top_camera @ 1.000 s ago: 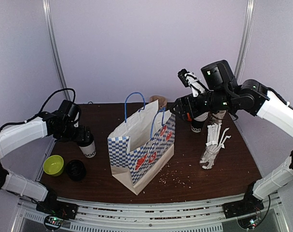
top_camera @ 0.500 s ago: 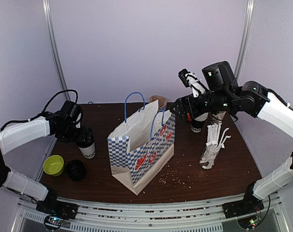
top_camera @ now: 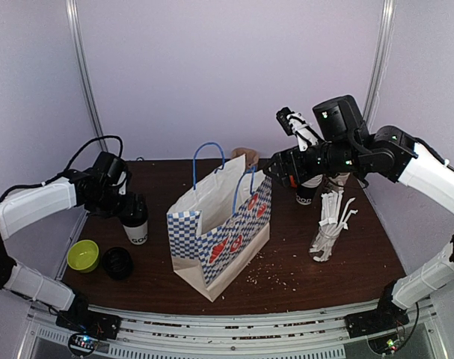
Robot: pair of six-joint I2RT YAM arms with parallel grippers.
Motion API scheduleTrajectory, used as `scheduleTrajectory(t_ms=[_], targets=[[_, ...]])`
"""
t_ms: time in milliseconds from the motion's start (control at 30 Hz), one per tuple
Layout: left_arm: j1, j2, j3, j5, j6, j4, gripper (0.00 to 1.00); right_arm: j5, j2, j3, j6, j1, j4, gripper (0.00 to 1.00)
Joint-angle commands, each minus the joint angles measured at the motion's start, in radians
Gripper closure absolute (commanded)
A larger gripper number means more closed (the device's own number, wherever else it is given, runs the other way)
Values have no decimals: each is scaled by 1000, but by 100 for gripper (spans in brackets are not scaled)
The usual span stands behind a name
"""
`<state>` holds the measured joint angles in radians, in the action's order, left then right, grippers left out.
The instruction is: Pack the takeout coffee
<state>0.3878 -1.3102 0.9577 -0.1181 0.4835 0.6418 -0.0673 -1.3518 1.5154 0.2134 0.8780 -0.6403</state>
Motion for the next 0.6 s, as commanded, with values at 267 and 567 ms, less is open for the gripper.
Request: scheduleTrajectory(t_ms=[267, 567], targets=[[-7, 12, 11, -8, -33, 13, 2, -1, 20, -3, 11, -7, 4, 18], [-8, -15, -8, -79, -41, 11, 2, 0, 25, -5, 15, -6, -3, 18]])
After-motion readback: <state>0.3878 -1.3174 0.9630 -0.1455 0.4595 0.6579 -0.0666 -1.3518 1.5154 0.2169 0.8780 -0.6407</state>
